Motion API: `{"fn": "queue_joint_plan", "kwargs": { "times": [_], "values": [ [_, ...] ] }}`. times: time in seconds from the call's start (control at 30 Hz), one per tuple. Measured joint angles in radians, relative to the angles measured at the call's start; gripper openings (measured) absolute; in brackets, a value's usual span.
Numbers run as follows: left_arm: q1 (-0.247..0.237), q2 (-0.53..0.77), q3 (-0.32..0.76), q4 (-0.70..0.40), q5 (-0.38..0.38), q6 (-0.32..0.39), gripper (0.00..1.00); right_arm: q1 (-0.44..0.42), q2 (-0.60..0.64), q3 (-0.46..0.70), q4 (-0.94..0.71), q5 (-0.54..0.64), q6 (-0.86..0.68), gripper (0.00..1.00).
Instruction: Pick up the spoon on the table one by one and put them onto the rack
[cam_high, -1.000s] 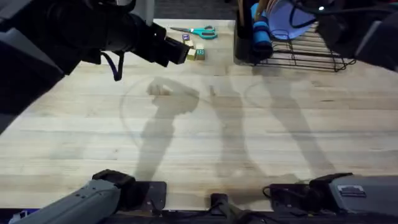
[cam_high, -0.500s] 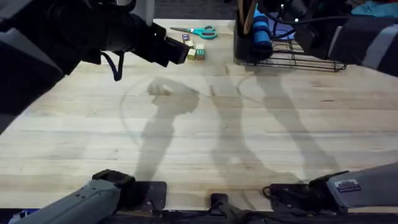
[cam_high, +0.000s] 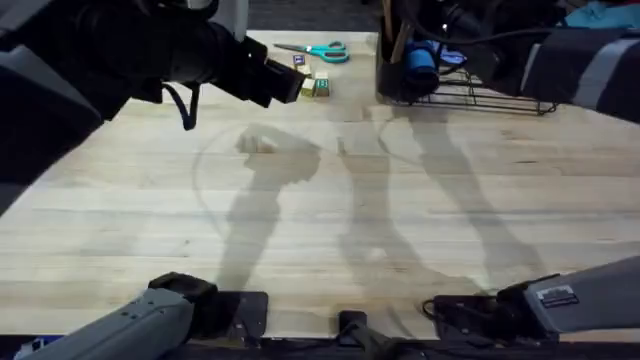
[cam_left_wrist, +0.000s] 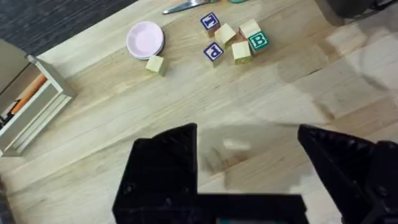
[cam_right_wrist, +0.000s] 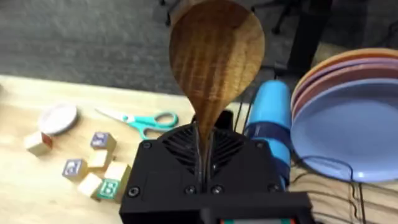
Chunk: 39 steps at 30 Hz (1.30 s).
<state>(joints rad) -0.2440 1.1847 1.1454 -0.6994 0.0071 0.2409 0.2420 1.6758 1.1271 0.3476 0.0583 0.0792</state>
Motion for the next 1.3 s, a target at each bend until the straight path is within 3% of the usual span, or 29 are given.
{"fn": "queue_joint_plan", "kwargs": {
  "times": [0.67,0.83,1.1,1.3],
  "values": [
    [0.000,0.000,0.000,0.000,0.000,0.000,0.993,0.000,0.003,0.009,-0.198,0.001,0.000,0.036],
    [0.000,0.000,0.000,0.000,0.000,0.000,0.993,0.000,0.003,0.009,-0.199,0.000,0.000,0.104],
    [0.000,0.000,0.000,0.000,0.000,0.000,0.993,0.000,0.005,0.009,-0.214,0.000,-0.030,0.328],
    [0.000,0.000,0.000,0.000,0.000,0.000,0.993,0.000,0.005,0.009,-0.216,0.000,-0.035,0.410]
  ]
}}
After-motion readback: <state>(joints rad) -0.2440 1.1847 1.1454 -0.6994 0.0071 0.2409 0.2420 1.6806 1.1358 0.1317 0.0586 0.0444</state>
